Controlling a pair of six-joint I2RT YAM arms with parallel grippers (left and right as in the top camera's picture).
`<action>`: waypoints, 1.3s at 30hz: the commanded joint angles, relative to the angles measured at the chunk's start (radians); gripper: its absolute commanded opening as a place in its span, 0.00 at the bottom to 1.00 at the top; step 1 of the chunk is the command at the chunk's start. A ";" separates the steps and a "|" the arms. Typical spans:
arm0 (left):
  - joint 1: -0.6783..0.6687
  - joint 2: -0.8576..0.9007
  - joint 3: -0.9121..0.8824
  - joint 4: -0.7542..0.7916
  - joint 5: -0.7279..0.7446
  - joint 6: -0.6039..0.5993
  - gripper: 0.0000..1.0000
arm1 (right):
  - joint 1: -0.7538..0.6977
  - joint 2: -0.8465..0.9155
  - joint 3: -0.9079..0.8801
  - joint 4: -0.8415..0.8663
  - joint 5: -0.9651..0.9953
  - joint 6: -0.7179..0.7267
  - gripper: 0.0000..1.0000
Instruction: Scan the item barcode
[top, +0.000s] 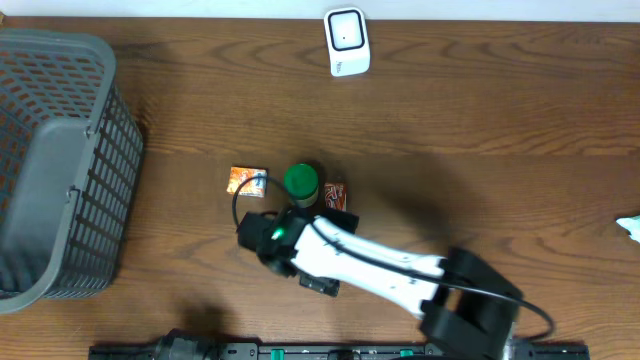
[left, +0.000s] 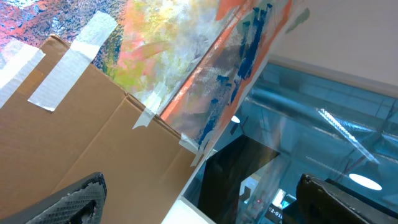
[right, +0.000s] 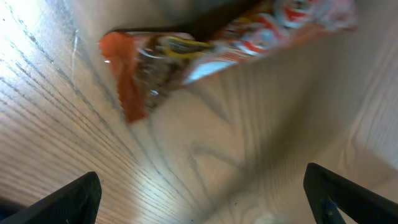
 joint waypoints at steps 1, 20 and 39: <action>0.000 -0.008 -0.001 0.004 -0.006 0.018 0.98 | 0.039 0.068 -0.013 0.000 0.060 -0.009 0.99; 0.000 -0.008 -0.001 0.004 -0.006 0.018 0.98 | 0.080 0.153 -0.013 0.058 0.153 0.020 0.90; 0.000 -0.008 -0.001 0.004 -0.006 0.018 0.98 | 0.081 0.192 0.080 0.019 0.195 0.047 0.01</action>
